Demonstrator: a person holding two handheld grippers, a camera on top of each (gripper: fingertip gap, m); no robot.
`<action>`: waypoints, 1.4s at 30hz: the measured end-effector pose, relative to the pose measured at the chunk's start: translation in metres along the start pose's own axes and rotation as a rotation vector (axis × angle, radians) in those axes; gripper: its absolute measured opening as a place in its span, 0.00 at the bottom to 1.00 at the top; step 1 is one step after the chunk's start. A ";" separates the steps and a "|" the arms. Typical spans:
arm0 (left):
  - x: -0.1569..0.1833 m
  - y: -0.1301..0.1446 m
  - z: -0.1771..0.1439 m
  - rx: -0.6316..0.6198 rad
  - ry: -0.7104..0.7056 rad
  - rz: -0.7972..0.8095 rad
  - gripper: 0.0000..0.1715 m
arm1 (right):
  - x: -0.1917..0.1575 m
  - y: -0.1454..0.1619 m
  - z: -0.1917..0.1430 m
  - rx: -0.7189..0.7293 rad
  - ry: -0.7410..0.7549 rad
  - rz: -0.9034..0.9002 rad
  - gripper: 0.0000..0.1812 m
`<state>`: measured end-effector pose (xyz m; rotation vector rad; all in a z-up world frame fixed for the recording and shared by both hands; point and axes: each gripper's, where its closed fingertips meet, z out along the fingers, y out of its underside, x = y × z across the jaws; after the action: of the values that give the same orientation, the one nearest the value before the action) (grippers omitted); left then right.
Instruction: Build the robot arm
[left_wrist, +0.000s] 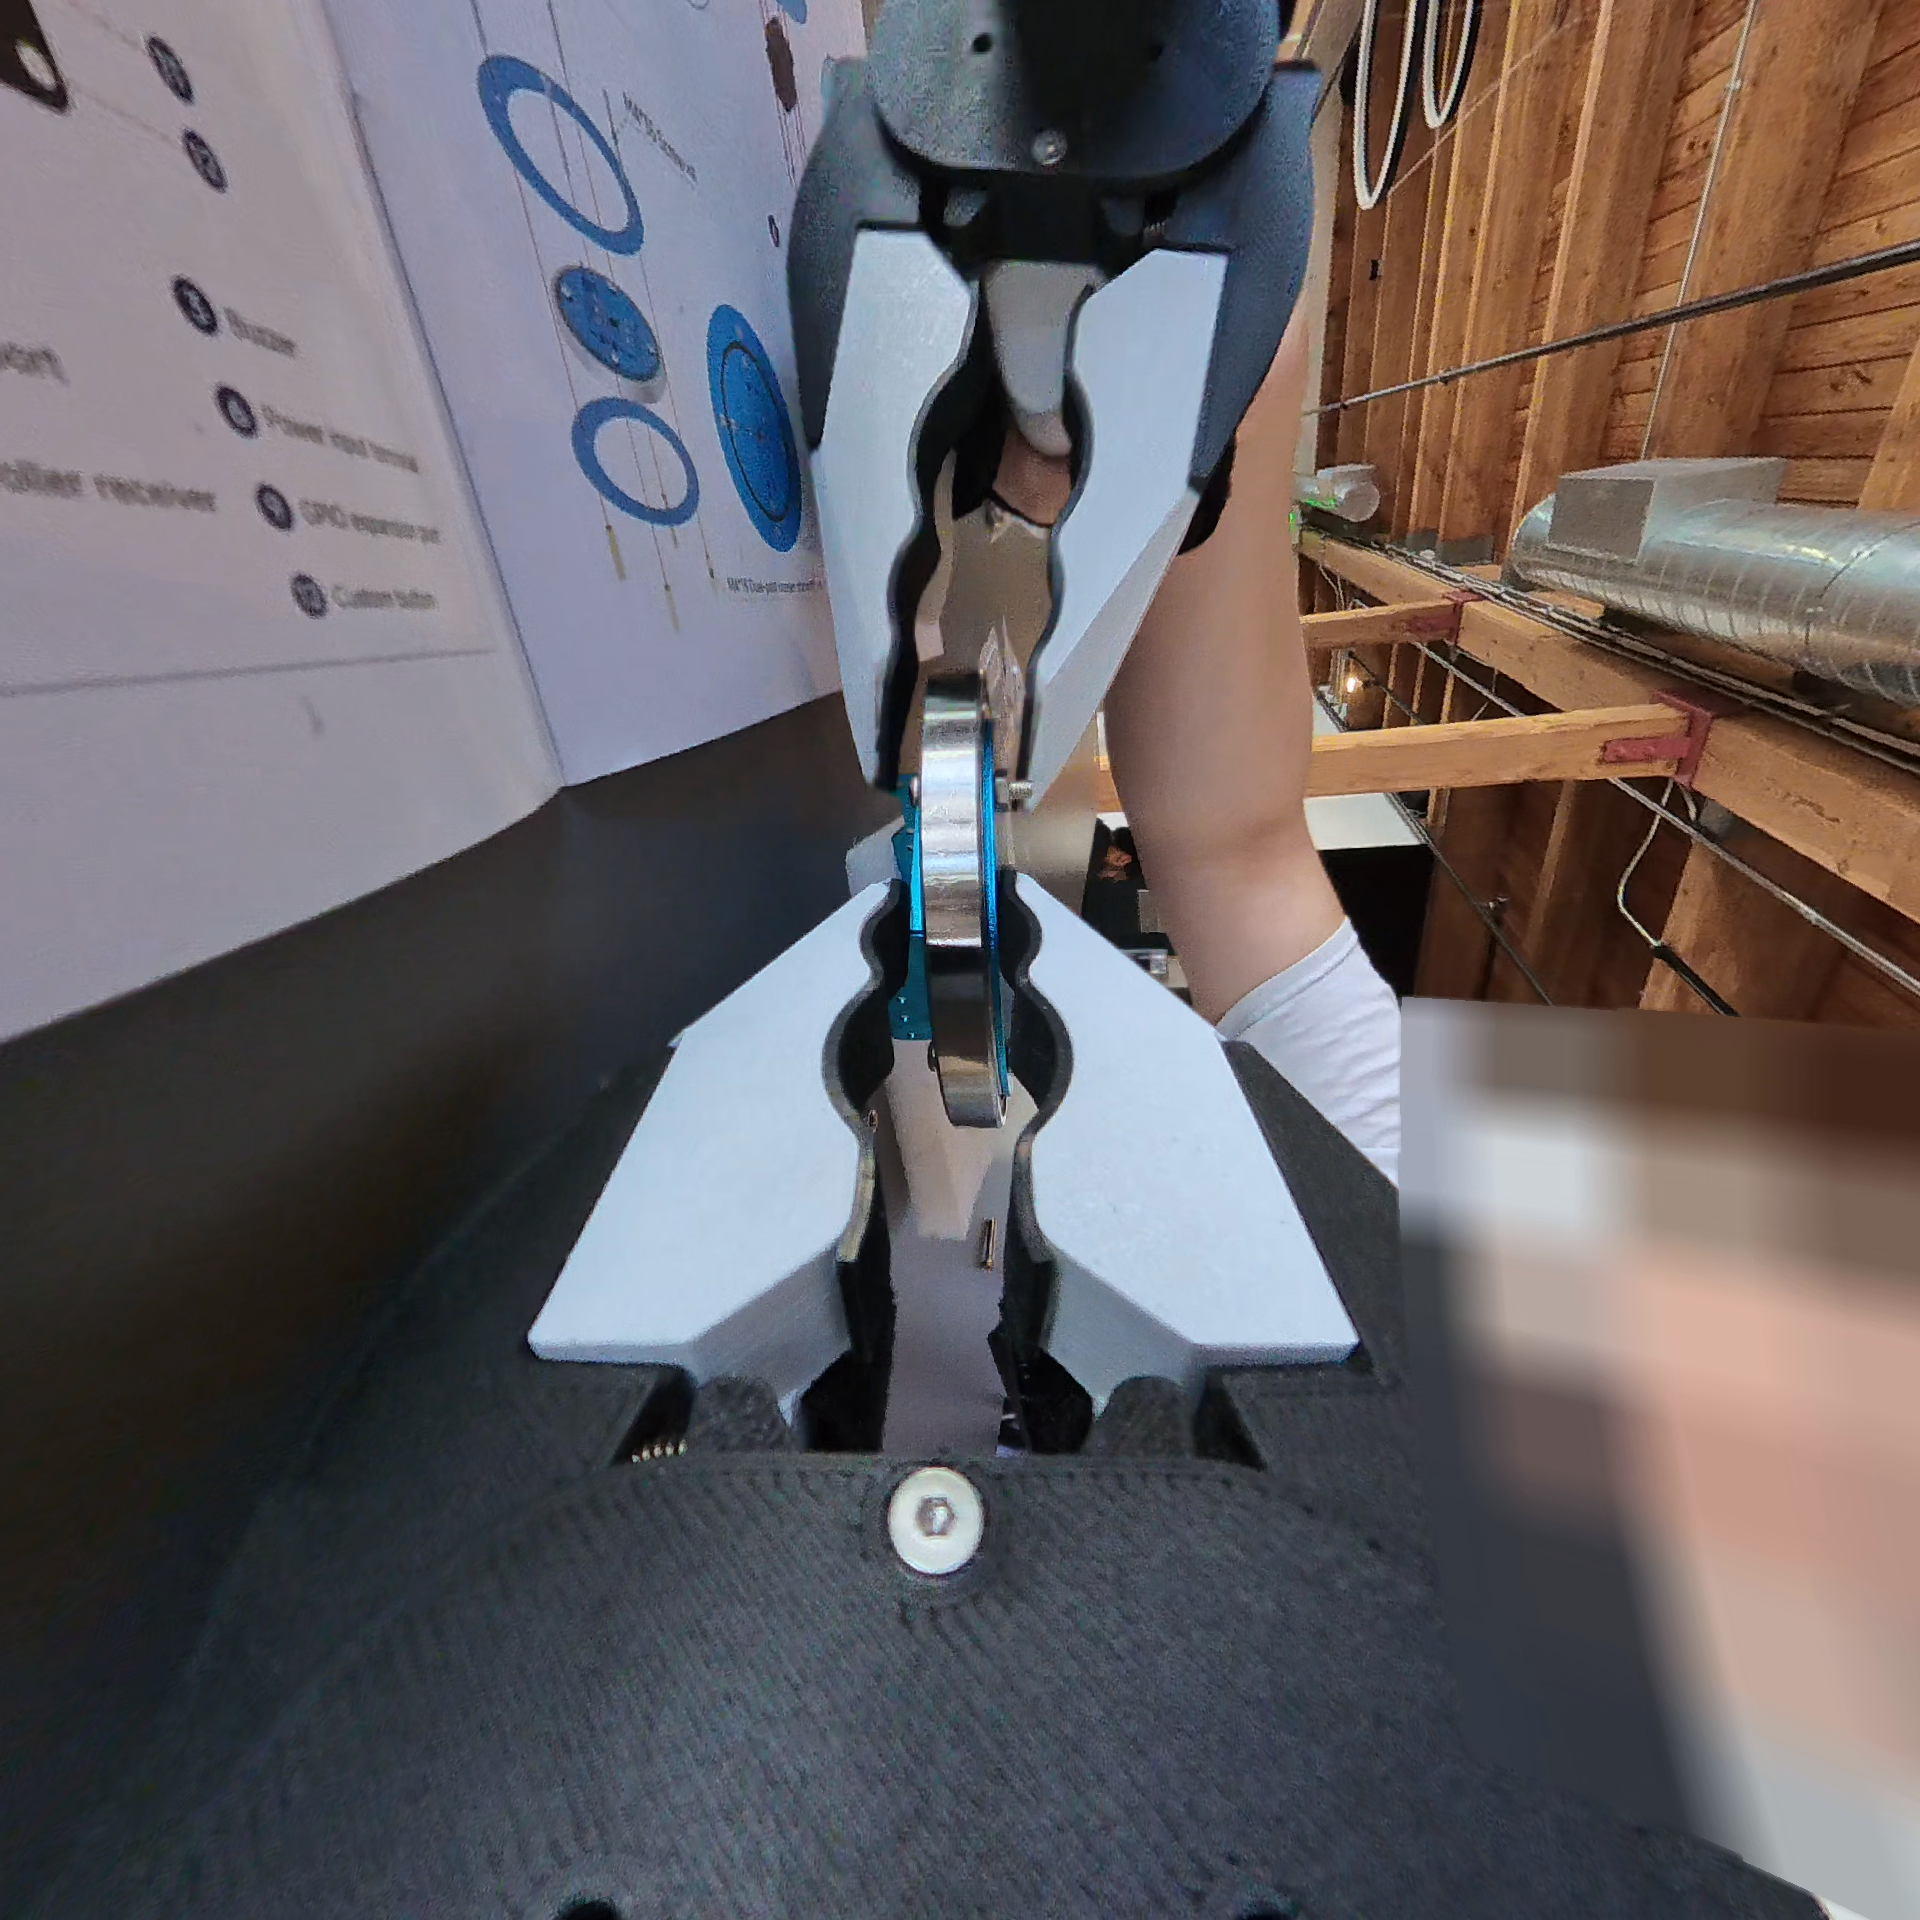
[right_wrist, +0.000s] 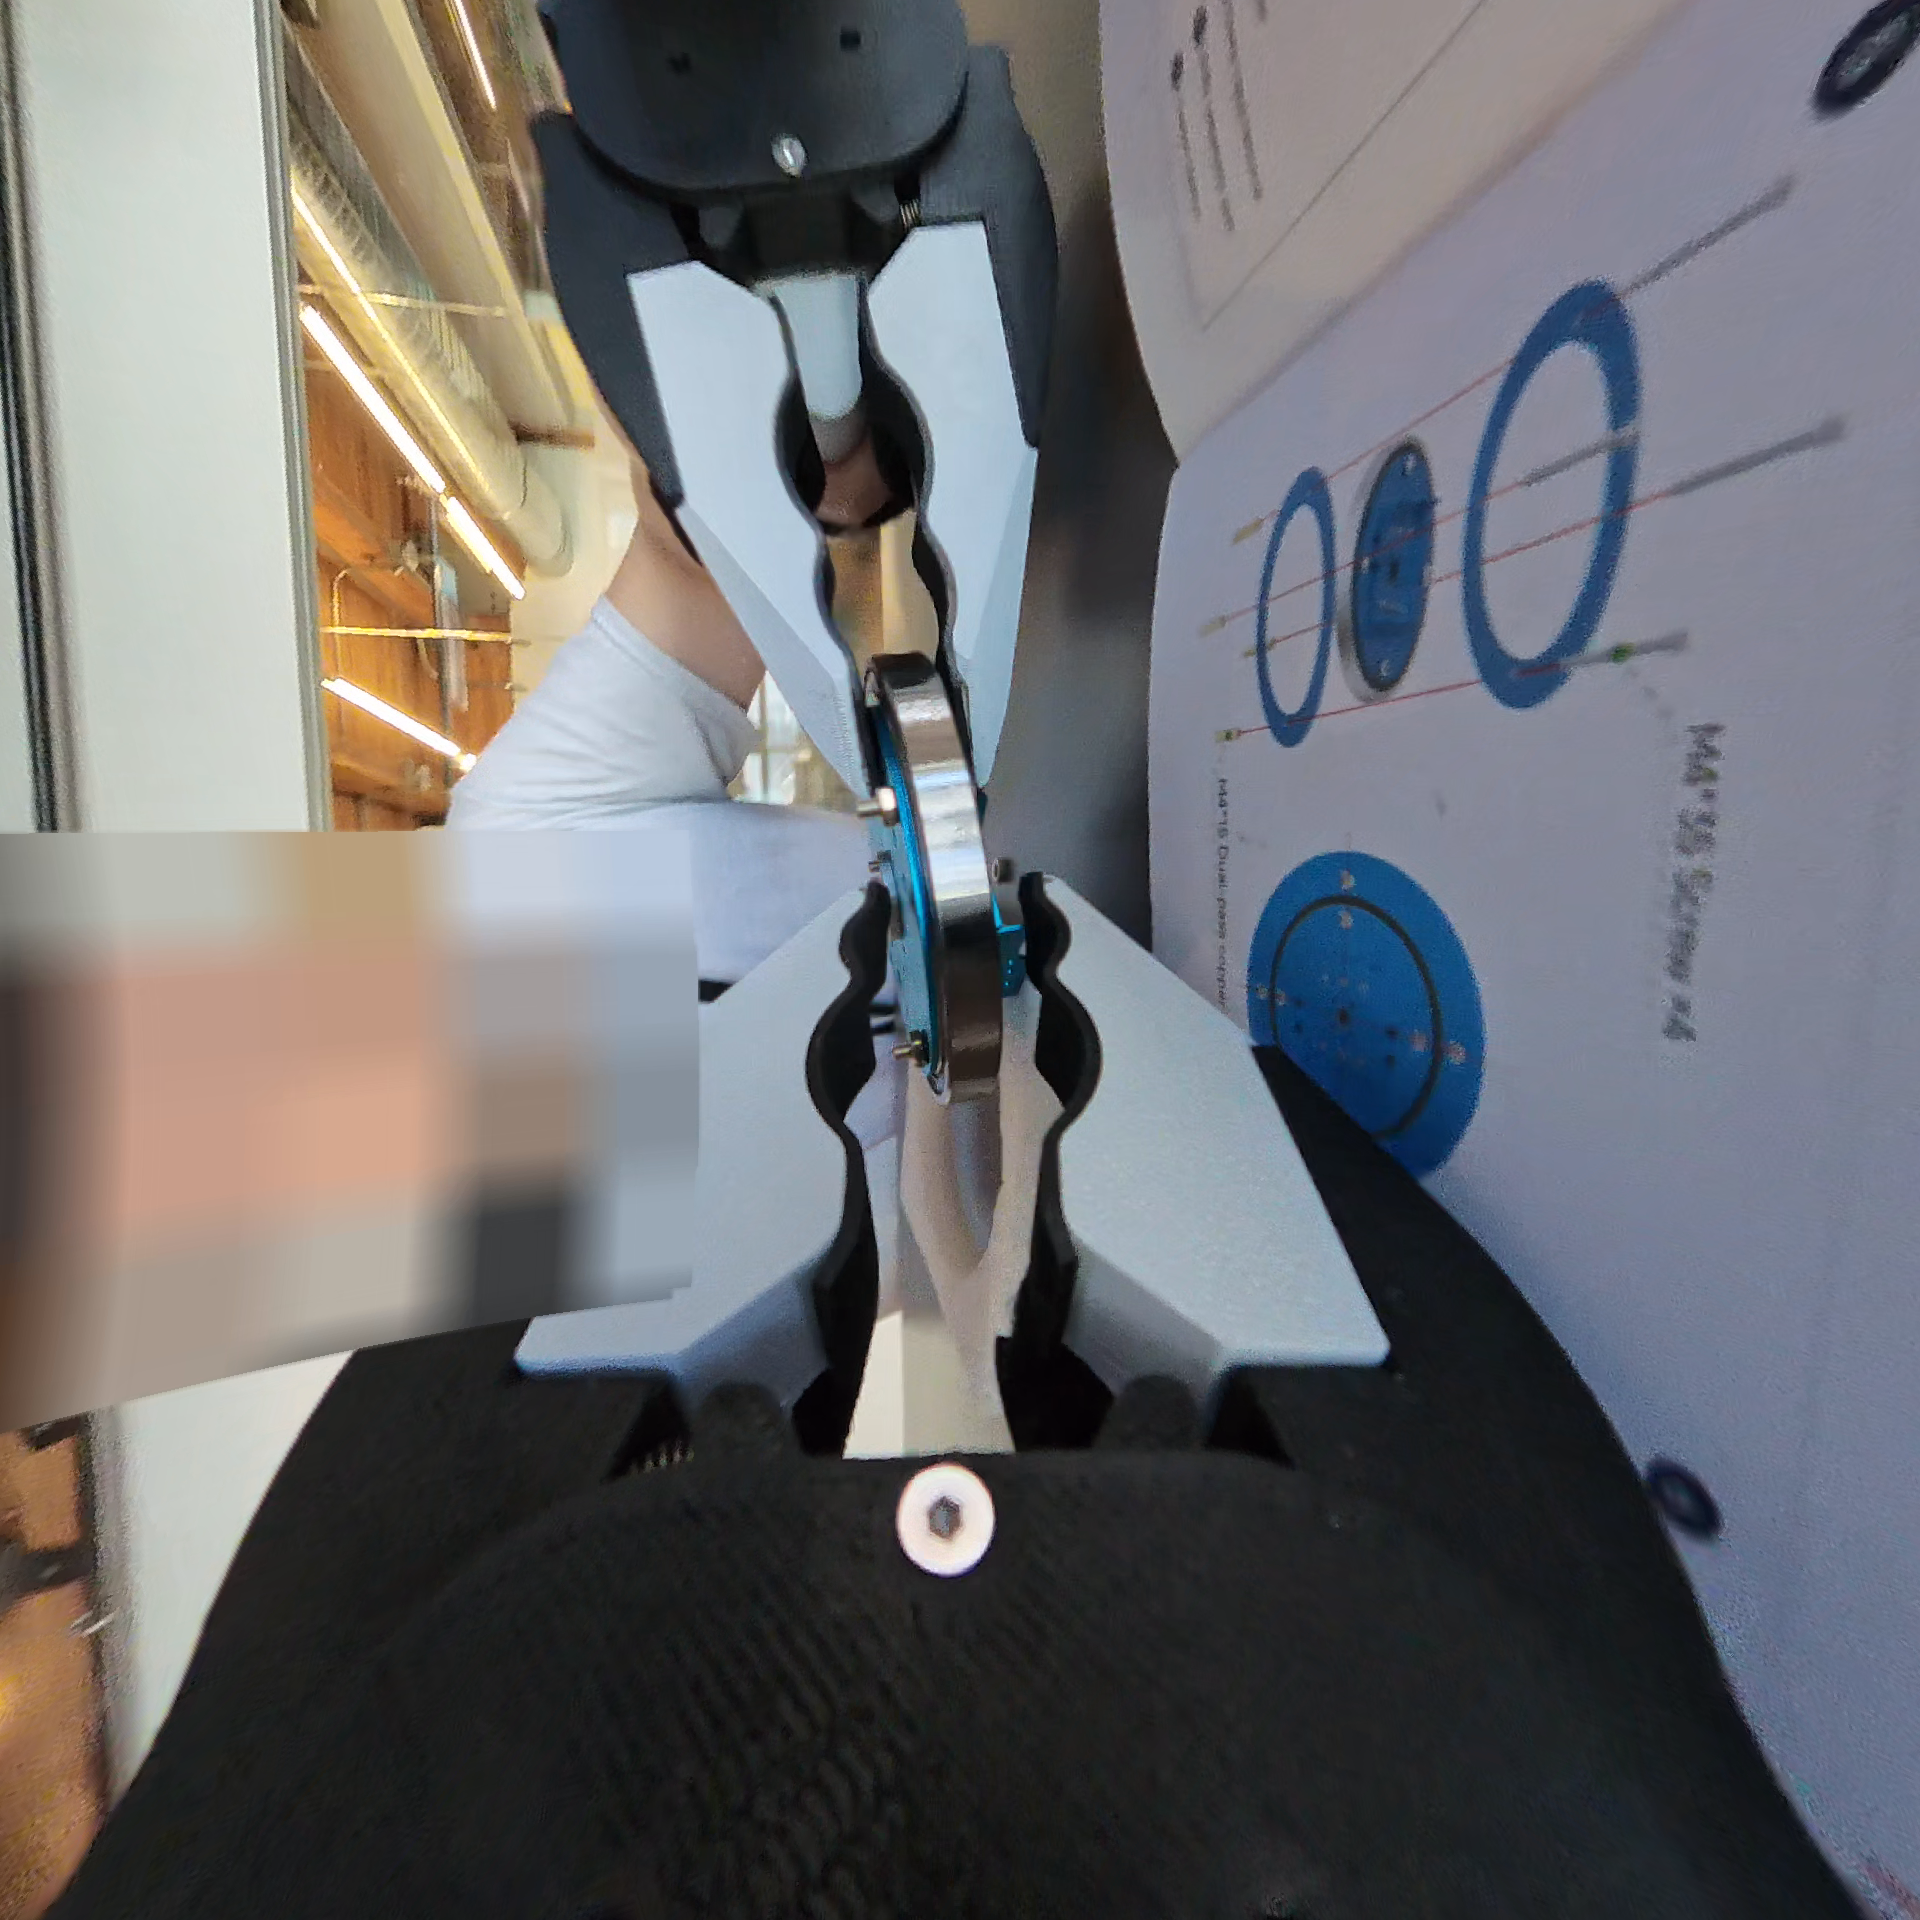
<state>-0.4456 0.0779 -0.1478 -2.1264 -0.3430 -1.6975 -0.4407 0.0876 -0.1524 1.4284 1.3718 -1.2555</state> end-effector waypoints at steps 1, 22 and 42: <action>0.000 0.000 0.000 0.003 -0.005 0.004 0.09 | -0.001 -0.001 -0.004 0.029 0.014 -0.028 0.14; 0.006 0.002 0.000 0.119 0.120 -0.139 0.10 | 0.011 0.044 0.019 0.361 0.789 -0.736 0.24; 0.050 -0.006 -0.018 0.250 0.355 -0.243 0.09 | 0.021 0.065 0.011 0.422 1.041 -0.532 0.08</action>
<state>-0.4521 0.0722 -0.0946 -1.6215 -0.6869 -2.0040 -0.3797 0.0745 -0.1818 2.2796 2.3889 -1.1791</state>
